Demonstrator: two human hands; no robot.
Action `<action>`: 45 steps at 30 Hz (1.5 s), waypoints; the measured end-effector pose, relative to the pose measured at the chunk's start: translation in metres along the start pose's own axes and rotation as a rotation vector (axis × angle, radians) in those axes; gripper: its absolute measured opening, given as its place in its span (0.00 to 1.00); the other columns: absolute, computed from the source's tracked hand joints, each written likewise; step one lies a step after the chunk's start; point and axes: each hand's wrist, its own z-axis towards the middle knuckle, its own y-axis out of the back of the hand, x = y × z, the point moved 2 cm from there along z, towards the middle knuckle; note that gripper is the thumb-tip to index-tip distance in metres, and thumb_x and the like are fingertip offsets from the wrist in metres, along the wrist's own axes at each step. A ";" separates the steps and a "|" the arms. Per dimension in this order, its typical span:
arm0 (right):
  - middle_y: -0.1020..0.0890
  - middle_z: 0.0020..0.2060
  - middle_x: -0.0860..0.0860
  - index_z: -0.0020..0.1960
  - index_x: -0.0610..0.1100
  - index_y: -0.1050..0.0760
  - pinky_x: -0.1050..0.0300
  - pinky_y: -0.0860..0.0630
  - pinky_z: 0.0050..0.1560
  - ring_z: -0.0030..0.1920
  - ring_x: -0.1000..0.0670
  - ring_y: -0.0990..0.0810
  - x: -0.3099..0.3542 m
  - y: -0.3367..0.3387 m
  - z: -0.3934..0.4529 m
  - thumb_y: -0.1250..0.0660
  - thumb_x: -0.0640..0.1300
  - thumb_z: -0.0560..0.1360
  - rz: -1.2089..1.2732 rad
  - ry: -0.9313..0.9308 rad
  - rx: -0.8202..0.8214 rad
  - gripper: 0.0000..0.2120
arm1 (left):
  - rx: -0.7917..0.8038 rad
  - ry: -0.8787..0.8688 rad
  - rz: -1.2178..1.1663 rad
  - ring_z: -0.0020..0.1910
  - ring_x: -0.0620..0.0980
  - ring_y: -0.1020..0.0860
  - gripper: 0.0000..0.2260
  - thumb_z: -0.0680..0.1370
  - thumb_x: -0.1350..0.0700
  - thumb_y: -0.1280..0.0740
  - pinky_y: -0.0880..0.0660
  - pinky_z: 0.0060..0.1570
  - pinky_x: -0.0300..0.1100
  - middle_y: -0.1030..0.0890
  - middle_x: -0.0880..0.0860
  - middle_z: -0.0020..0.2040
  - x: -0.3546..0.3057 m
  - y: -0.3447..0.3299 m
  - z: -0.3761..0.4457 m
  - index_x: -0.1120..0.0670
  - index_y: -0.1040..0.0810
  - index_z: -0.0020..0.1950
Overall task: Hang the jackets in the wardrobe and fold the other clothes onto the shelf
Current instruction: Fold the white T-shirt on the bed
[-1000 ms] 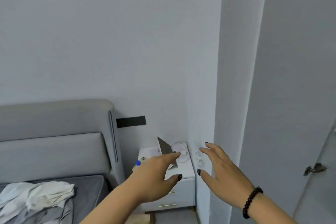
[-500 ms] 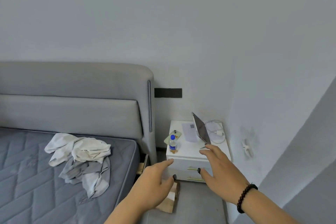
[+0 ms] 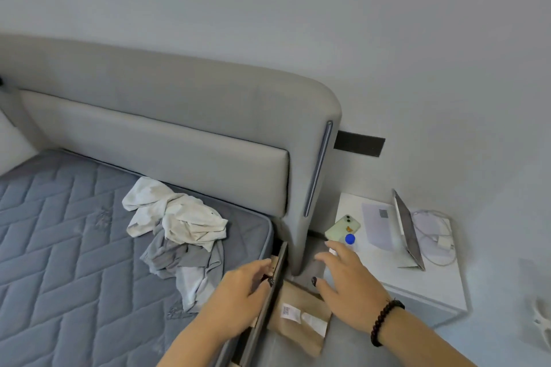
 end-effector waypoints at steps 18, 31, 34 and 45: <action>0.45 0.72 0.56 0.69 0.51 0.35 0.65 0.37 0.66 0.72 0.56 0.42 0.026 -0.158 0.298 0.42 0.50 0.79 0.103 -0.162 0.290 0.18 | 0.134 0.352 -0.092 0.66 0.47 0.27 0.21 0.80 0.62 0.40 0.35 0.54 0.24 0.26 0.53 0.68 0.246 0.065 0.265 0.56 0.33 0.74; 0.46 0.73 0.55 0.68 0.50 0.35 0.66 0.32 0.53 0.58 0.51 0.26 -0.004 -0.243 0.368 0.41 0.51 0.80 0.084 -0.223 0.446 0.18 | 0.204 0.422 0.768 0.78 0.56 0.54 0.35 0.79 0.51 0.37 0.54 0.74 0.60 0.51 0.53 0.79 0.389 0.046 0.373 0.47 0.54 0.79; 0.45 0.72 0.54 0.68 0.50 0.35 0.66 0.33 0.52 0.48 0.55 0.27 -0.008 -0.245 0.368 0.42 0.50 0.80 0.086 -0.225 0.446 0.17 | 0.201 0.453 0.930 0.74 0.54 0.43 0.25 0.78 0.54 0.39 0.50 0.73 0.60 0.38 0.51 0.74 0.395 0.043 0.375 0.48 0.39 0.75; 0.32 0.66 0.55 0.66 0.53 0.31 0.62 0.30 0.60 0.63 0.55 0.30 0.023 -0.195 0.356 0.36 0.51 0.77 0.432 -0.347 0.398 0.18 | -0.554 0.296 0.013 0.34 0.51 0.26 0.07 0.81 0.58 0.41 0.39 0.45 0.46 0.26 0.46 0.31 0.269 0.119 0.343 0.51 0.33 0.43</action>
